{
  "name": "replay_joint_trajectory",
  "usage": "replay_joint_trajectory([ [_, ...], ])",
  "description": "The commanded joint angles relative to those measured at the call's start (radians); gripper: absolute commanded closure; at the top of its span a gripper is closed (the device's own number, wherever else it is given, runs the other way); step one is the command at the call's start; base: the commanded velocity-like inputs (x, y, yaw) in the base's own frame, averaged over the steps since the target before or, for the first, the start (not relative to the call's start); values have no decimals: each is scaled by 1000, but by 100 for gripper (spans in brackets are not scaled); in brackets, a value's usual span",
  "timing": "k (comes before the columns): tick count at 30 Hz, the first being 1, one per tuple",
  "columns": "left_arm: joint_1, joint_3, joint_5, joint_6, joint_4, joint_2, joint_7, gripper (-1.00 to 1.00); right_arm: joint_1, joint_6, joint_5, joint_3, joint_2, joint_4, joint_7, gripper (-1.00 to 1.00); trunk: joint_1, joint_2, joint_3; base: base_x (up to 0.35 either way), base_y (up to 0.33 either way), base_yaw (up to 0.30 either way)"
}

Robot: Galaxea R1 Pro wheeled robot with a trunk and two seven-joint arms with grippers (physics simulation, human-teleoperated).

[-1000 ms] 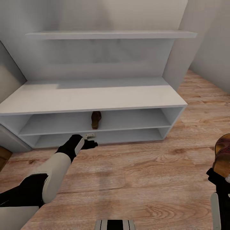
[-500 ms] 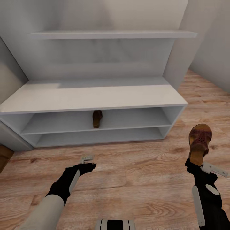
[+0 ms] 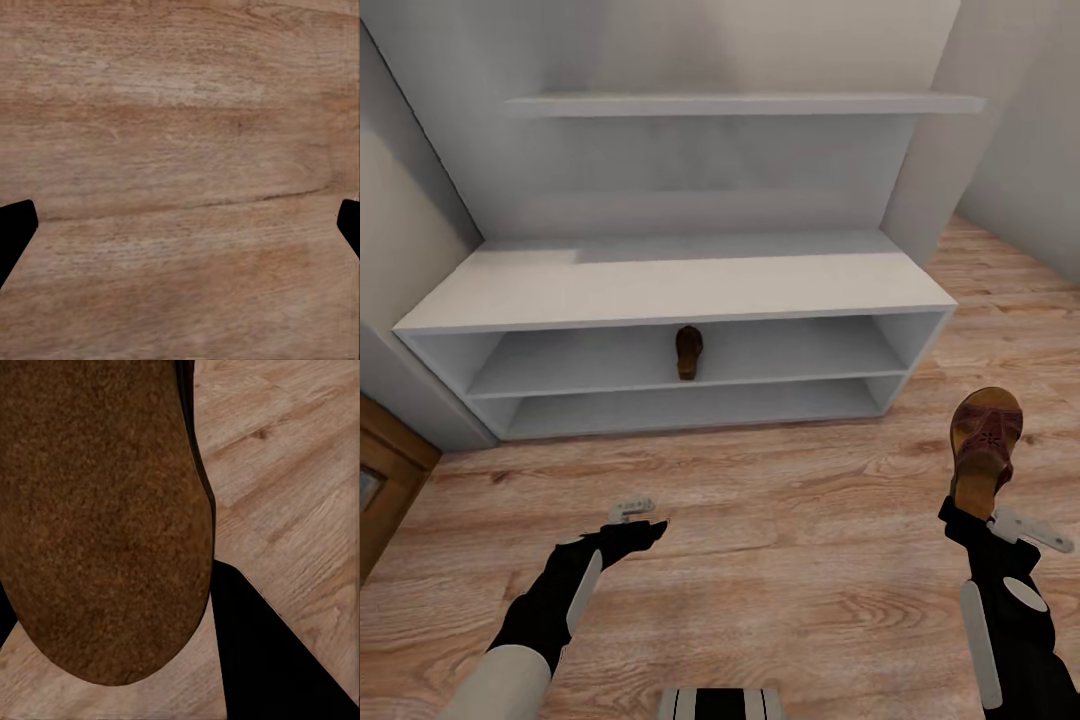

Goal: Pick up the two gym shoes and the two sandals from the corridor floor and place them onto the hallstand (shoe rack) in the corridor, making sure they are on the rack and not on the floor. Arrange them so the two gym shoes are next to each other and the two sandals are next to each other.

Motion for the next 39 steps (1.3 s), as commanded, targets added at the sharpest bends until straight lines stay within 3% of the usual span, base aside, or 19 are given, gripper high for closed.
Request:
replay_joint_trajectory([
  [1, 2, 2, 0, 0, 0, 0, 0, -100, 0, -1, -3, 0, 0, 0, 1, 100, 0, 0, 0, -231, 206, 0],
  [39, 6, 3, 0, 0, -4, 0, 0, -100, 0, -1, -3, 0, 0, 0, 1, 100, 0, 0, 0, -16, 104, 0],
])
